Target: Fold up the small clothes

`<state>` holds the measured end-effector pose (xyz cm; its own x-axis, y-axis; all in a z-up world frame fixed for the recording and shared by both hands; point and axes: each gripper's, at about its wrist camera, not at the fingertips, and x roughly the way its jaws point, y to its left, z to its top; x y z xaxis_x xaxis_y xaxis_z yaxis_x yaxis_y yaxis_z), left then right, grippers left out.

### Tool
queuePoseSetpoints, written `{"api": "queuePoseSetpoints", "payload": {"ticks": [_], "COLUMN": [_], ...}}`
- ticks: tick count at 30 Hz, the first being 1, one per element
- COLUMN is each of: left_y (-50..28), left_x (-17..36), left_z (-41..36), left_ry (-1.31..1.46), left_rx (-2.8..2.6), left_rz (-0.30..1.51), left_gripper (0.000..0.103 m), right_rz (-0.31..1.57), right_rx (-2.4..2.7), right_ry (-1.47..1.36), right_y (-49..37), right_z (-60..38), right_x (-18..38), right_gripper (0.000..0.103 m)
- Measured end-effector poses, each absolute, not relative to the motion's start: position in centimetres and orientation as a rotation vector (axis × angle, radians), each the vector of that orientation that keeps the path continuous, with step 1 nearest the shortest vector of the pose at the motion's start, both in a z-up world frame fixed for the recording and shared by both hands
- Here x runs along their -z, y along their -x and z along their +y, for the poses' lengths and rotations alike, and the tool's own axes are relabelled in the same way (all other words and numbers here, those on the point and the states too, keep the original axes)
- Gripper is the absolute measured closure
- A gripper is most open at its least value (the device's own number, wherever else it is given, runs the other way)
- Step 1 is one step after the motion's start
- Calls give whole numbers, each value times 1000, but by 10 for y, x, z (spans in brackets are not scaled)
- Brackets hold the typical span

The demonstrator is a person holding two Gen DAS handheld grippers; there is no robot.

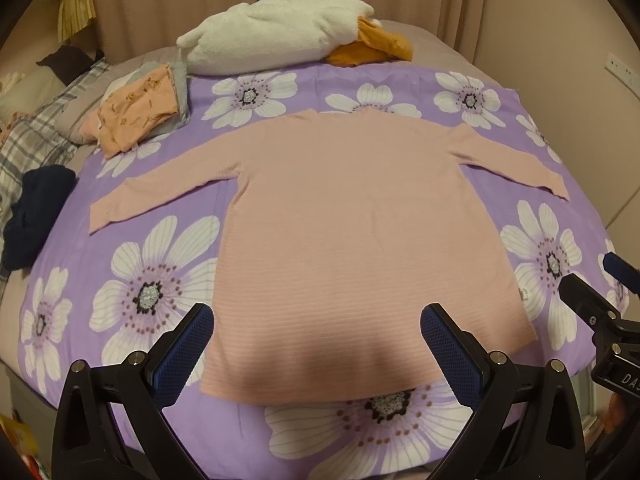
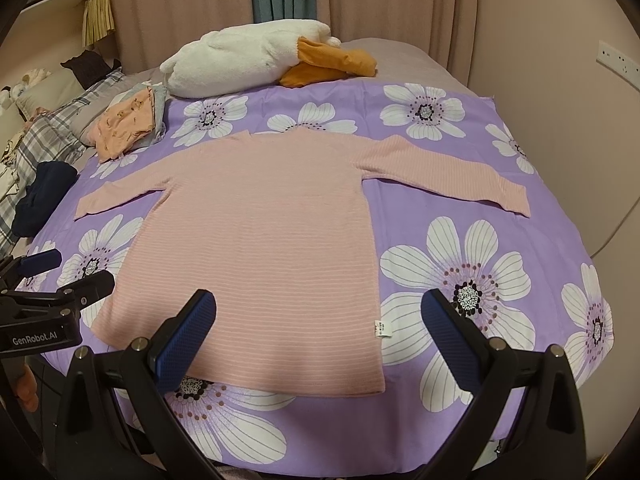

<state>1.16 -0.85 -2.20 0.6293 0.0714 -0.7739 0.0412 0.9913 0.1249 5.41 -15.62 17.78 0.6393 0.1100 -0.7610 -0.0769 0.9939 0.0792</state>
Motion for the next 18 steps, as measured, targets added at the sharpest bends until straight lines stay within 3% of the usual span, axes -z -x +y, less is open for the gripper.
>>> {"api": "queuePoseSetpoints", "payload": {"ticks": [11,18], "left_y": [-59,-112], "left_x": [52,59], "left_z": [15,34], "left_ry": [165,413], "left_rx": [158,224], "left_rz": [926,808], "left_gripper": [1,1], "right_rz": [1058,983], "right_rx": [-47,162], "right_ry": [-288,-629], "right_y": [-98,-132], "right_z": [-233,-341], "right_x": [-135,-63], "right_gripper": [0,1]}}
